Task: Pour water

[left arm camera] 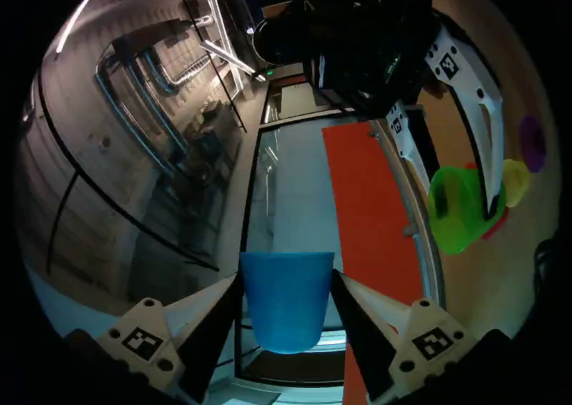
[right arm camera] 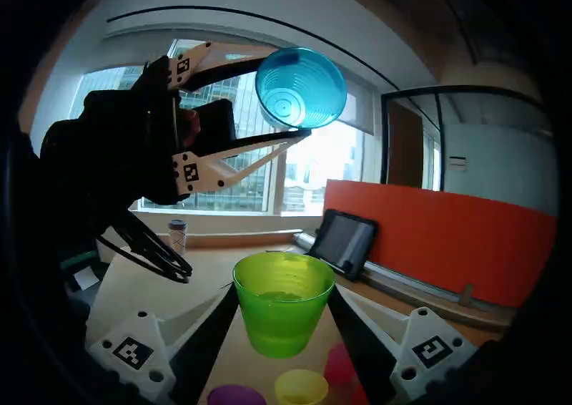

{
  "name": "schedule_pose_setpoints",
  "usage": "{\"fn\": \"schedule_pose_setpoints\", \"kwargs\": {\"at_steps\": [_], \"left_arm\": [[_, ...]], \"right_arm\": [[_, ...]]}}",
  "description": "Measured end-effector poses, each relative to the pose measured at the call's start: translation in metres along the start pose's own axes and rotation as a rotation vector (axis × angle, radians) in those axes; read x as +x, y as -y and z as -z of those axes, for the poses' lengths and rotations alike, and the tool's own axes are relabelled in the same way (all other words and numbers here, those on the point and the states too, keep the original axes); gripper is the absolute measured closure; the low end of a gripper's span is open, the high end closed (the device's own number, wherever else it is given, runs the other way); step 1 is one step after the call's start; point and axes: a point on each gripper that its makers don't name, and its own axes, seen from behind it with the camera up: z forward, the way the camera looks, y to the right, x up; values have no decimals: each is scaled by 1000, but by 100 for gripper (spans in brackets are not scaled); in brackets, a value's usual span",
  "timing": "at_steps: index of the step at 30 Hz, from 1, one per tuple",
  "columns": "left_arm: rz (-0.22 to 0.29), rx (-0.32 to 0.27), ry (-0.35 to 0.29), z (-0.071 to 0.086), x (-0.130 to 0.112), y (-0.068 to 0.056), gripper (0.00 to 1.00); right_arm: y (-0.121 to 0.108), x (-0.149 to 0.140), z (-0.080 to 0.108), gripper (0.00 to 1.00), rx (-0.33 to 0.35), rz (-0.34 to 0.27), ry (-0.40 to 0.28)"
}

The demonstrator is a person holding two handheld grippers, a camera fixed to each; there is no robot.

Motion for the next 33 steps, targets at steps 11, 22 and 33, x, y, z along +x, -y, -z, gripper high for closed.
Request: {"fn": "schedule_pose_setpoints", "kwargs": {"at_steps": [11, 22, 33], "left_arm": [[215, -24, 29, -2, -16, -9, 15], [494, -64, 60, -4, -24, -24, 15], [790, -90, 99, 0, -41, -24, 15]], "right_arm": [[-3, 6, 2, 11, -10, 0, -11], [-7, 11, 9, 10, -23, -9, -27], [-9, 13, 15, 10, -32, -9, -37]]}}
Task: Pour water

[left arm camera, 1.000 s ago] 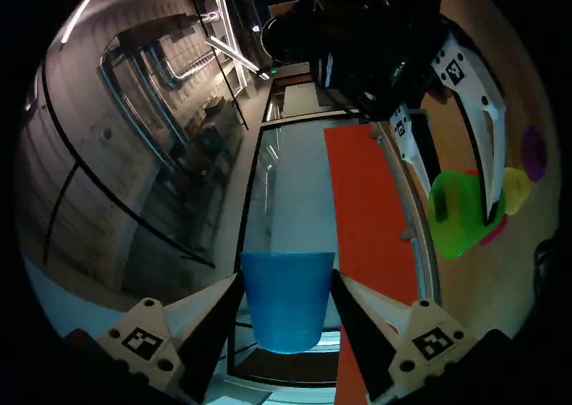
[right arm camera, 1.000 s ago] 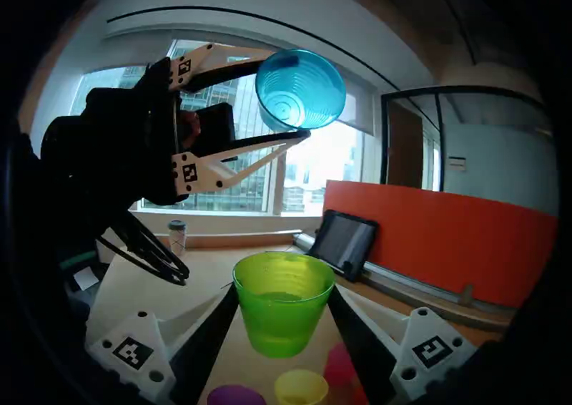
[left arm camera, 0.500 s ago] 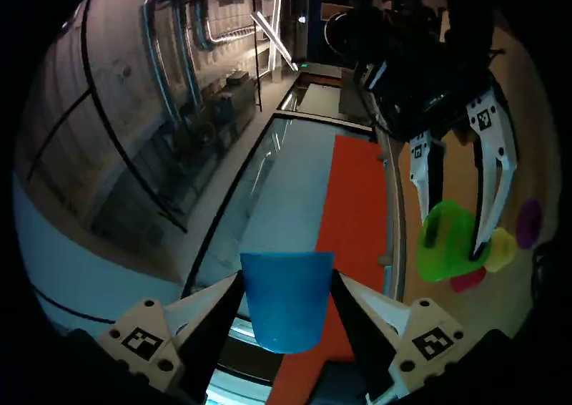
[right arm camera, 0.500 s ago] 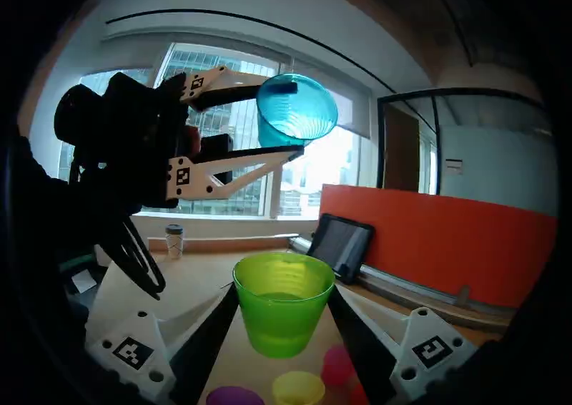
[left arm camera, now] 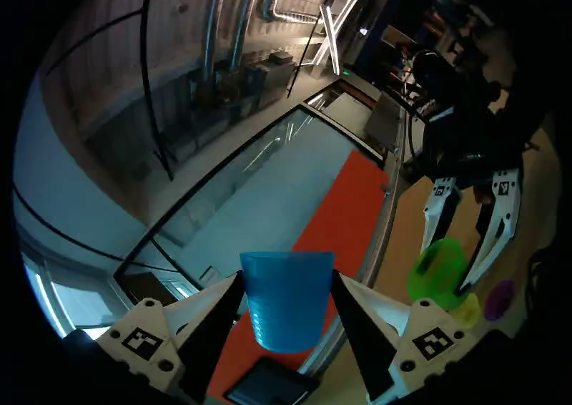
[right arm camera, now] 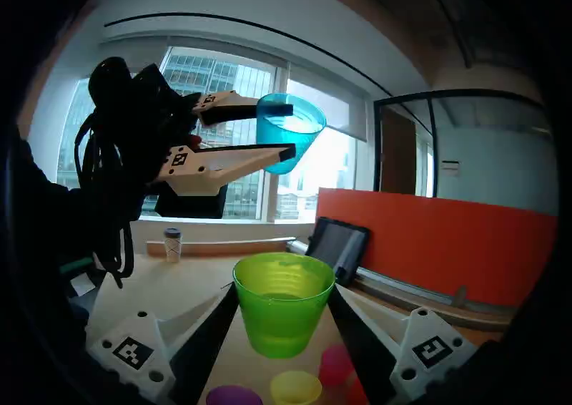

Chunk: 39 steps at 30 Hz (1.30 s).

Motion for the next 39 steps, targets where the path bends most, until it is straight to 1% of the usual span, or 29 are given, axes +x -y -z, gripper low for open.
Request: {"fn": "schedule_pose_setpoints", "kwargs": {"at_steps": [2, 5, 12, 18, 21, 27, 30, 36, 39], "left_arm": [[61, -10, 11, 0, -3, 2, 15], [135, -21, 30, -1, -8, 4, 15], [273, -47, 74, -4, -22, 6, 15], [387, -64, 105, -2, -32, 6, 15], [427, -76, 116, 0, -36, 3, 15], [488, -106, 146, 2, -46, -6, 15], [510, -121, 163, 2, -50, -12, 15], [535, -132, 181, 6, -61, -20, 15], [562, -146, 194, 9, -71, -30, 15]], "right_arm": [[1, 0, 1, 11, 0, 1, -1], [1, 1, 3, 11, -2, 5, 0], [-1, 1, 7, 11, -12, 10, -1], [-4, 2, 12, 11, -20, 9, -2], [-5, 3, 14, 10, -24, 10, -1], [-6, 5, 19, 10, -33, 15, 2], [-6, 6, 20, 11, -35, 18, 4], [-7, 1, 23, 10, -39, 23, 18], [-9, -2, 26, 10, -43, 26, 30]]}}
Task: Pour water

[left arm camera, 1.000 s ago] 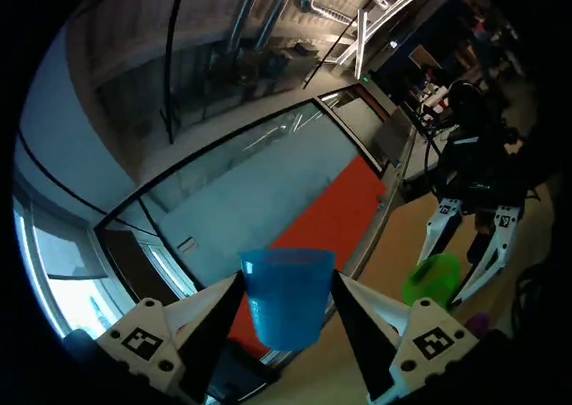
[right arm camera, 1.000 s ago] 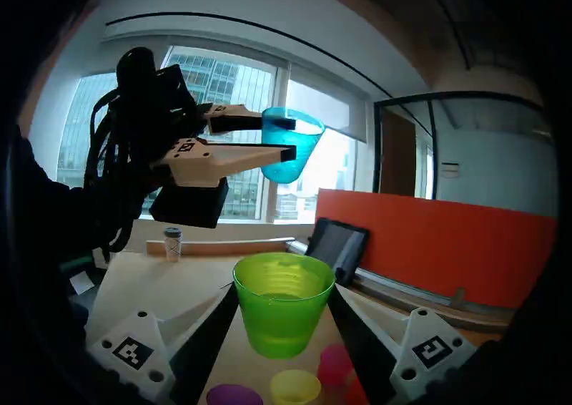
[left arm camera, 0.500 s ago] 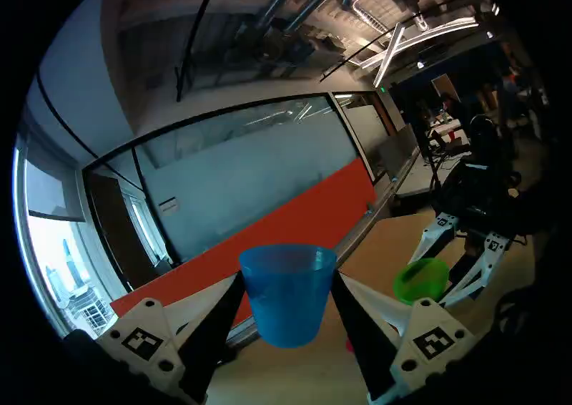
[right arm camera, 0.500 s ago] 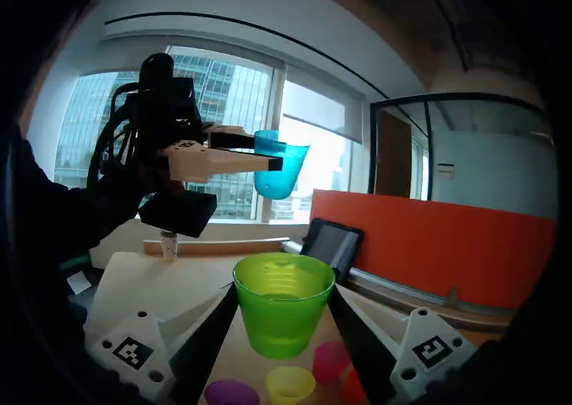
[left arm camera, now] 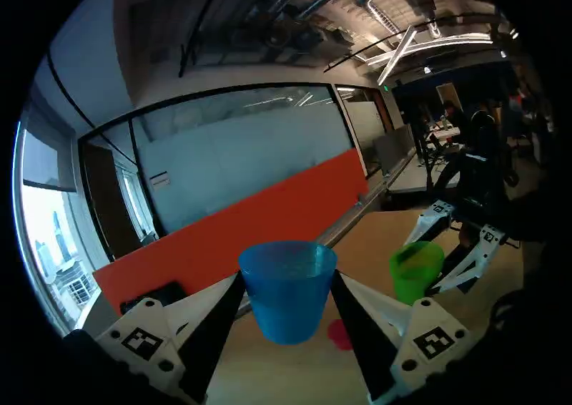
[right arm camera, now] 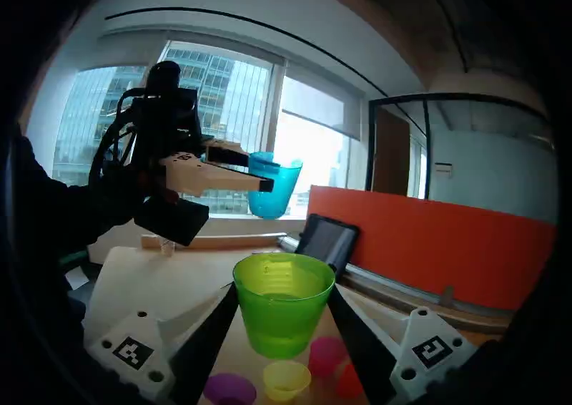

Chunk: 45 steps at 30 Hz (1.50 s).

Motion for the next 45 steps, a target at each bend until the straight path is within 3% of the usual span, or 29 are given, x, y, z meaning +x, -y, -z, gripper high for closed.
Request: {"fn": "schedule_pose_setpoints", "kwargs": {"at_steps": [6, 21, 30, 45], "left_arm": [[49, -12, 22, 1, -26, -6, 15], [146, -72, 118, 5, -99, -38, 15], [162, -104, 163, 4, -126, -59, 14], [151, -173, 270, 1, -170, -91, 14]], "right_arm": [[-4, -8, 9, 10, -11, -1, 26], [-34, -36, 47, 10, -87, -9, 116], [-42, -55, 62, 11, -107, -15, 166], [-38, -91, 71, 10, -72, -46, 268]]}}
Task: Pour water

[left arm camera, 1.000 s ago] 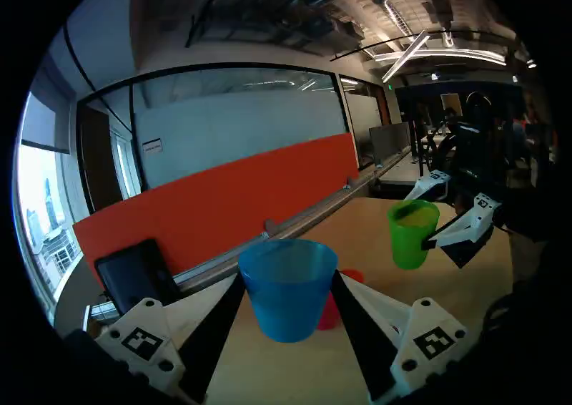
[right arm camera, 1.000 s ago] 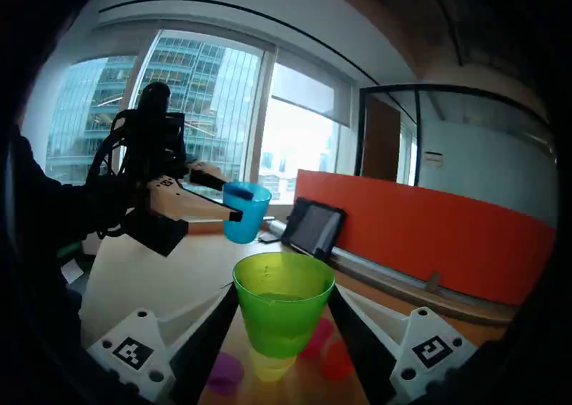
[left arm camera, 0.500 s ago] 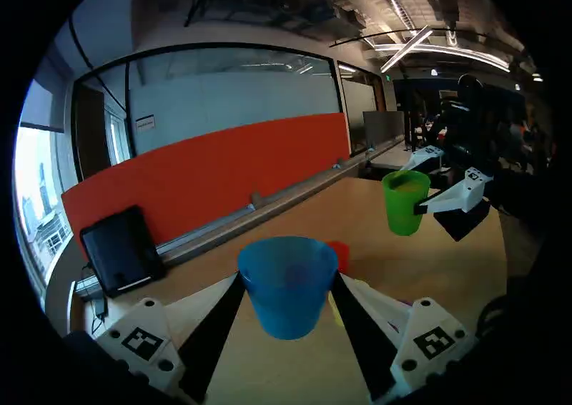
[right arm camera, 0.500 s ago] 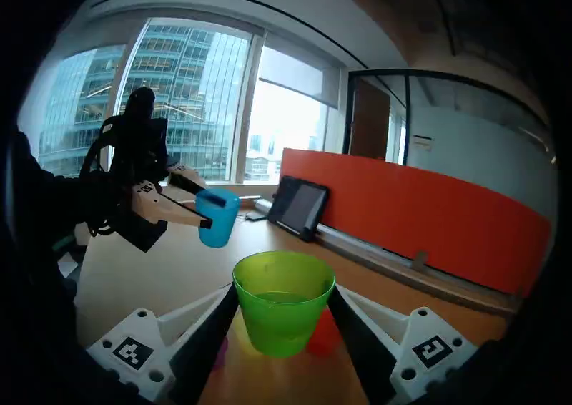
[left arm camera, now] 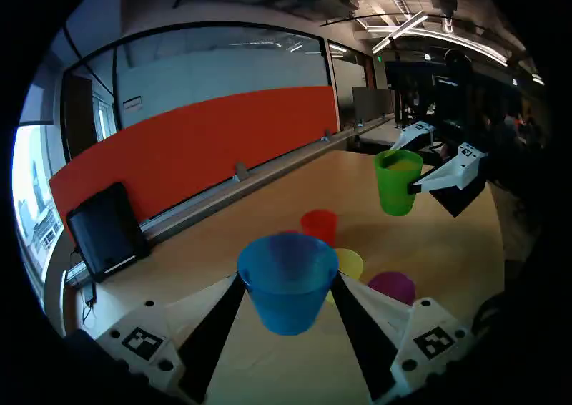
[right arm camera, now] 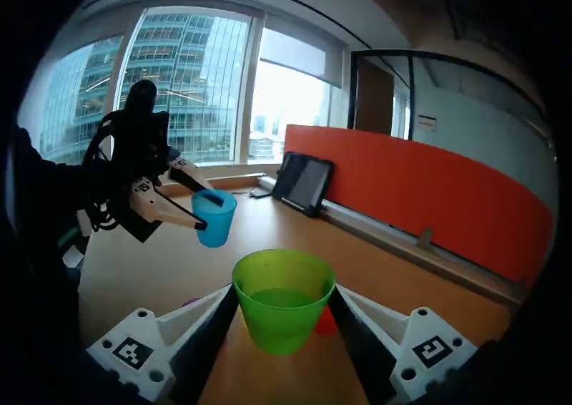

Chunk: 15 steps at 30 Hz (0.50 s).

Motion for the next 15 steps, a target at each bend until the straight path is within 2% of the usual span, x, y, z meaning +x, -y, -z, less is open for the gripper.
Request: {"fn": "schedule_pose_setpoints", "kwargs": {"at_steps": [15], "left_arm": [[-18, -64, 129, -14, -55, -17, 15]], "right_arm": [[7, -54, -12, 10, 62, -10, 141]]}}
